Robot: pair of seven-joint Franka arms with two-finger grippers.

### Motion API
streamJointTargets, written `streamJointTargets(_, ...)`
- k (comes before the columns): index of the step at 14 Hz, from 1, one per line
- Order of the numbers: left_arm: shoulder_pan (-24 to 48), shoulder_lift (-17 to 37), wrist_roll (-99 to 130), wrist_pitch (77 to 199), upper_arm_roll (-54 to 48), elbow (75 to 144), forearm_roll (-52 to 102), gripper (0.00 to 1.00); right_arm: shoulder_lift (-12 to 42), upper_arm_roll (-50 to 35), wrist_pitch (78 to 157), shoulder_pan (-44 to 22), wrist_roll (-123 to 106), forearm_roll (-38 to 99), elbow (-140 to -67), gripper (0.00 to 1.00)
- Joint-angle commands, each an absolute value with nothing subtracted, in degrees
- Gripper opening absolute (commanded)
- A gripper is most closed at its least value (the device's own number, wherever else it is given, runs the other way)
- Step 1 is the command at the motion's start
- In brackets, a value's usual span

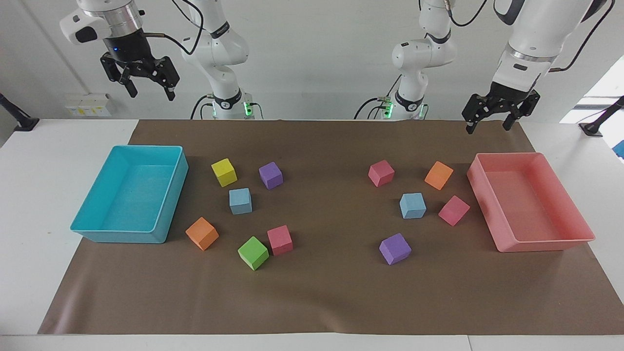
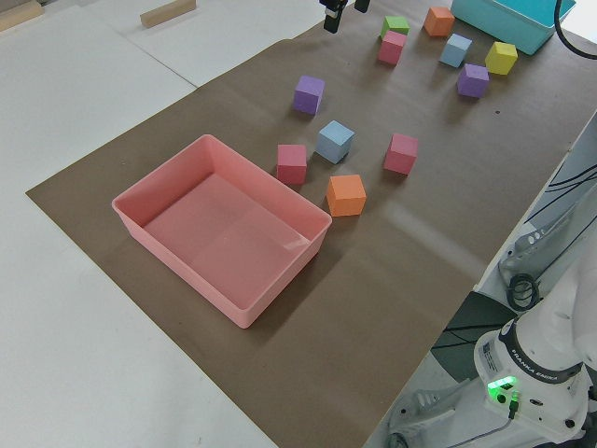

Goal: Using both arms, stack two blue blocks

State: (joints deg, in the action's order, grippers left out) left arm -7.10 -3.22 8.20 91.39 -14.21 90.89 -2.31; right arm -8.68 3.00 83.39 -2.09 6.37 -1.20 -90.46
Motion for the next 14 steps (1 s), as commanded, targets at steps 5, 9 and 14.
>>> streamJointTargets(5,-8.0,-3.7,7.6,90.4,-14.5,90.8,-1.4,1.00,-10.3,3.1,83.4,-1.8,5.4,-0.8,-92.2,1.00)
streamJointTargets(9,-7.9,-3.7,7.6,90.4,-14.5,90.8,-1.4,1.00,-10.1,3.1,83.4,-1.4,5.4,-0.8,-91.8,1.00)
streamJointTargets(14,-8.0,-3.7,7.6,90.4,-14.5,90.8,-1.4,1.00,-10.8,2.6,83.0,-1.9,4.8,-0.7,-92.1,1.00)
